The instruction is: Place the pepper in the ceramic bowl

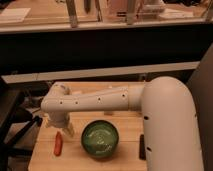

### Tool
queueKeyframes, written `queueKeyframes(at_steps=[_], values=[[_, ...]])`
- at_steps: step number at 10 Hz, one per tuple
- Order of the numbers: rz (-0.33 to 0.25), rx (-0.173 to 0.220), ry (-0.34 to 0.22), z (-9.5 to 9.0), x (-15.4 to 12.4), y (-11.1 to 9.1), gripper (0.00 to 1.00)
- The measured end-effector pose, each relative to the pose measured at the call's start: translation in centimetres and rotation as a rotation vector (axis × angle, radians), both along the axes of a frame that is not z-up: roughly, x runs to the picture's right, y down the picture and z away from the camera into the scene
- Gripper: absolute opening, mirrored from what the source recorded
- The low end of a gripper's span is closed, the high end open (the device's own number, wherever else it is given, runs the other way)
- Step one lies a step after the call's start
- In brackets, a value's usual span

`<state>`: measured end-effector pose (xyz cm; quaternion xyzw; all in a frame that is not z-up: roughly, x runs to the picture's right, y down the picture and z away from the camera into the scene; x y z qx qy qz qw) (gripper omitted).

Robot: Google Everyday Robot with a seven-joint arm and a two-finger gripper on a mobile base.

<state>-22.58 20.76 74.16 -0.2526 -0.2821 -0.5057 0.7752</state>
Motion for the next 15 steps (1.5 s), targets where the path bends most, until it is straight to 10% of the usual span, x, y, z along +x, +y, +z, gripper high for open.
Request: queueKeyframes(at_steps=[15], values=[[-0.194, 0.018, -0.035, 1.4, -0.7, 3.3, 0.80]])
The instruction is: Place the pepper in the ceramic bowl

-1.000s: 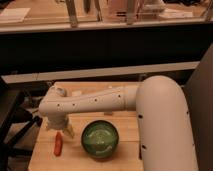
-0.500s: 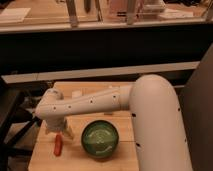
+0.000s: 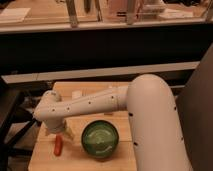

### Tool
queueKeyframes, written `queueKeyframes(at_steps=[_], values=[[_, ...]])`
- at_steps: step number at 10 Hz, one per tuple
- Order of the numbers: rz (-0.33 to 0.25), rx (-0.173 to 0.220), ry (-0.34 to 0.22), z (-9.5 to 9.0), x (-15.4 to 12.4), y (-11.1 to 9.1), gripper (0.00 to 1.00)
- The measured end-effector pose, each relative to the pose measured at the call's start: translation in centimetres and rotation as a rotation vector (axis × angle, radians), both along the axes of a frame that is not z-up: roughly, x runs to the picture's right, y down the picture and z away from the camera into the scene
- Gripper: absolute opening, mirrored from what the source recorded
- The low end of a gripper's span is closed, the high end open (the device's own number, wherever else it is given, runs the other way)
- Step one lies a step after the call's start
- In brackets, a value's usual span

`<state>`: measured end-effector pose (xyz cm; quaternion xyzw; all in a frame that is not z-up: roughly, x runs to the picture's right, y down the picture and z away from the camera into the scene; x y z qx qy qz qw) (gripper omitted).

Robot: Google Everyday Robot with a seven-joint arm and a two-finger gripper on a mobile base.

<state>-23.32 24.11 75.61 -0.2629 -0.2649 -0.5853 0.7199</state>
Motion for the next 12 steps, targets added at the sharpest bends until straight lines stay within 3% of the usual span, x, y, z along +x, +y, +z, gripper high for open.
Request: queueKeyframes(at_steps=[12], values=[[-0.085, 0.015, -0.032, 0.3, 0.3, 1.5, 0.80]])
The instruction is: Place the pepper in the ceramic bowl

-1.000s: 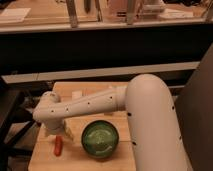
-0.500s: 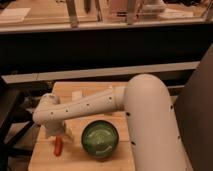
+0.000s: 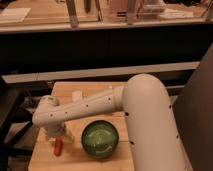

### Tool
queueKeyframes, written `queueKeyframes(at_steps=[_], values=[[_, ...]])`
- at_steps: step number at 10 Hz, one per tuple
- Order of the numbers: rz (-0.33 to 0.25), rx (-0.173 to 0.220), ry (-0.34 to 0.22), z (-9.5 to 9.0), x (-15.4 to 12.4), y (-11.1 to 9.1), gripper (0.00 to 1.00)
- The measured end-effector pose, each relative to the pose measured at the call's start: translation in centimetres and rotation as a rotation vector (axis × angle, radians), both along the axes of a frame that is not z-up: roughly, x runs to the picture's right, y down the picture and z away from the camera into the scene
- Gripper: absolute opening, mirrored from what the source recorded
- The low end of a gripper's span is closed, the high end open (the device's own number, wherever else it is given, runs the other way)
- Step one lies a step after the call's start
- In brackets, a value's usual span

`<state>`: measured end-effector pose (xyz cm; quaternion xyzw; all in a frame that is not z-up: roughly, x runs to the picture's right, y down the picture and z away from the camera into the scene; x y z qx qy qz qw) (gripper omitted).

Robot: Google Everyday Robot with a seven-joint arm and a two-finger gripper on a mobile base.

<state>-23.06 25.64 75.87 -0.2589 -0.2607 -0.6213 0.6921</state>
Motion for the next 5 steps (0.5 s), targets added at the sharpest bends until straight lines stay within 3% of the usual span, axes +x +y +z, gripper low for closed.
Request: queueKeyframes(at_steps=[5], values=[[-0.037, 0.008, -0.016, 0.14, 0.22, 0.50, 0.80]])
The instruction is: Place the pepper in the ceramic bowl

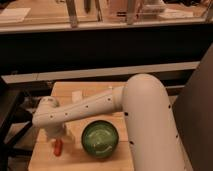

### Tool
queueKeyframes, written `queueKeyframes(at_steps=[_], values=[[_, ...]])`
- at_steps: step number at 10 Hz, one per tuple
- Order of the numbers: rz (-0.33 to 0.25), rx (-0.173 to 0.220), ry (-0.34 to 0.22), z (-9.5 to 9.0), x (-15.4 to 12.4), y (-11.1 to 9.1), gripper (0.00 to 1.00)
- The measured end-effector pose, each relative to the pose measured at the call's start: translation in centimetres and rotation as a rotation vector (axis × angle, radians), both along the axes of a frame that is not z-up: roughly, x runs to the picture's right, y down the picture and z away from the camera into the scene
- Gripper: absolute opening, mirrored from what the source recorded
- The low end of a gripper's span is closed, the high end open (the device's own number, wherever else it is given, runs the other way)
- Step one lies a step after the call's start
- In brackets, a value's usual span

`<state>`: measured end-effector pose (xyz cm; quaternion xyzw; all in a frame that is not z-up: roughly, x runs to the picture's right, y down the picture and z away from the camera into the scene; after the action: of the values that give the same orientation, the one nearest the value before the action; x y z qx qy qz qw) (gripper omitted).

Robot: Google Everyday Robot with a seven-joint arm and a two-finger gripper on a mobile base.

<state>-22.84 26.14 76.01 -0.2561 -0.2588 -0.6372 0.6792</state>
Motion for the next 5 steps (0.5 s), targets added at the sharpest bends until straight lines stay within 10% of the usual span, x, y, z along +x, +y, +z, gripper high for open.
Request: queueKeyframes(at_steps=[5], values=[[-0.025, 0.005, -0.011, -0.17, 0.20, 0.31, 0.80]])
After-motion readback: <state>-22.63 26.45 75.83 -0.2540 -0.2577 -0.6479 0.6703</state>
